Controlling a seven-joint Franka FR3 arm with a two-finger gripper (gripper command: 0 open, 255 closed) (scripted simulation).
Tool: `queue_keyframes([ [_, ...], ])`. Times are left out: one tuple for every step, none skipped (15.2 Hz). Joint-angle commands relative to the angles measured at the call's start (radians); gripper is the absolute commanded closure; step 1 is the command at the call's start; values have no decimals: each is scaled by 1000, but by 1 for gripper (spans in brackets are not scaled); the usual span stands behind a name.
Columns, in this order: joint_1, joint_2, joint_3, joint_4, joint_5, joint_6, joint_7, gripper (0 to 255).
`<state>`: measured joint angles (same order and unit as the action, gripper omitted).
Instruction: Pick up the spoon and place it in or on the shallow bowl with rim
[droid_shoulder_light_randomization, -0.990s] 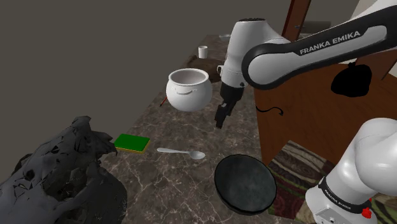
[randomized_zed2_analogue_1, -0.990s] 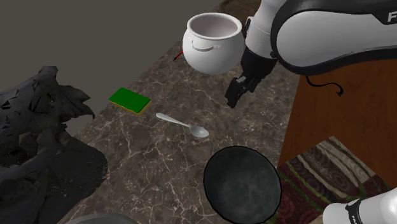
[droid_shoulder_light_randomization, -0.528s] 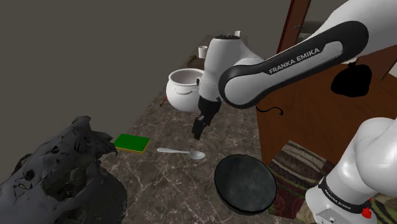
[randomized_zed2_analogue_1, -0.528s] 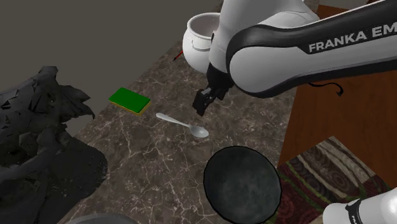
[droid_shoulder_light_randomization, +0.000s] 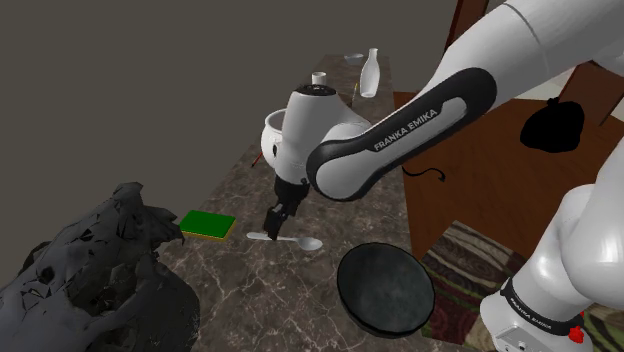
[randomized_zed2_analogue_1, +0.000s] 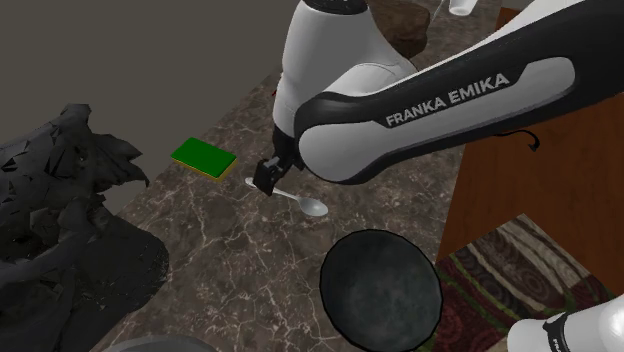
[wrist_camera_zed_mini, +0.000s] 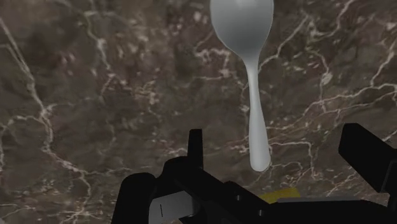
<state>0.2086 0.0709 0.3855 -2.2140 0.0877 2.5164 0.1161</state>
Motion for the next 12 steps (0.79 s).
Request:
queue_keyframes([
  [7,33,2,7,-18,29,16,0],
  [9,45,1,7,-25,40,20,0],
  [11,57,0,8,-32,52,25,0],
  [13,70,-1,8,-40,63,31,0],
  [15,82,-3,9,-47,74,36,0],
  [18,95,-4,10,-55,85,41,0],
  [19,102,-6,10,-59,91,44,0],
  [19,102,-6,10,-59,91,44,0],
  [19,102,-6,10,-59,91,44,0],
  [20,102,-6,10,-59,91,44,0],
  [20,102,-6,10,-59,91,44,0],
  [20,102,-6,10,-59,91,44,0],
])
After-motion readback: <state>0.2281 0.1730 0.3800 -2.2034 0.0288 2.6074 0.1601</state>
